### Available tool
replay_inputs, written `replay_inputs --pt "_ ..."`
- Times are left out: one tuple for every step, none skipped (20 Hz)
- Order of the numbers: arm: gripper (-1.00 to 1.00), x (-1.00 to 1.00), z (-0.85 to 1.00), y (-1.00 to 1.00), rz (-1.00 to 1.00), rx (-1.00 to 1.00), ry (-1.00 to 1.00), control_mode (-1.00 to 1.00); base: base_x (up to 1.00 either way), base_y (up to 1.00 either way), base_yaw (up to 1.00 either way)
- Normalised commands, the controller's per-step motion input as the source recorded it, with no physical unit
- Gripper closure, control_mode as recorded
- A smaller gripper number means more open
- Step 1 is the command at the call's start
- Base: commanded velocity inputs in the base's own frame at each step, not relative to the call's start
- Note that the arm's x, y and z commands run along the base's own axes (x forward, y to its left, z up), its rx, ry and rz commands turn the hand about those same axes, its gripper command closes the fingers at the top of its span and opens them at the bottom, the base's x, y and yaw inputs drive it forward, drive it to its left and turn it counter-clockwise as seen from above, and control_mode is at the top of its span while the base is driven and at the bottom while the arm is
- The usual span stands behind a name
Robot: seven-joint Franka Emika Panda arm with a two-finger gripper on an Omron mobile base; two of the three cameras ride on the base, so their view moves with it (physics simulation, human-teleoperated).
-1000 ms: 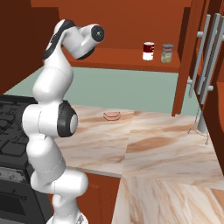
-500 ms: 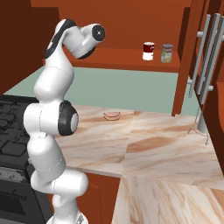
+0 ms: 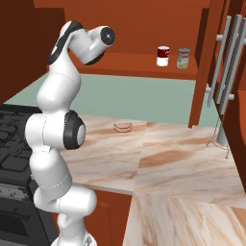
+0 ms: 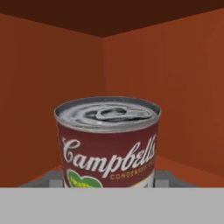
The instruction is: Stack two cans on top of the other two cans in the cabinet.
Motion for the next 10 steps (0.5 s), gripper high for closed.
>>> replay_inputs --pt "-1.00 0.04 -0.13 0.04 0.00 -0.01 0.00 -1.00 0.00 0.00 0.00" --pt "-1.00 0.05 -0.14 0.05 0.00 -0.01 0.00 -1.00 0.00 0.00 0.00" --pt "-1.00 0.06 -0.13 0.04 0.00 -0.01 0.00 -1.00 0.00 0.00 0.00" --pt "-1.00 0.06 -0.13 0.03 0.00 0.00 0.00 -1.00 0.00 0.00 0.00" --pt "-1.00 0.05 -0.10 0.02 0.00 0.00 0.00 -1.00 0.00 0.00 0.00" --pt "-1.00 0.04 -0.07 0.01 0.00 0.00 0.00 -1.00 0.00 0.00 0.00" --pt "-1.00 0.03 -0.06 0.01 0.00 0.00 0.00 -1.00 0.00 0.00 0.00" --pt "-1.00 0.01 -0.03 0.01 0.00 0.00 0.00 -1.00 0.00 0.00 0.00" --pt "-1.00 0.00 -0.02 0.02 0.00 0.00 0.00 -1.00 0.00 0.00 0.00" --pt "-1.00 0.00 0.00 0.00 0.00 0.00 0.00 -1.00 0.00 0.00 0.00"
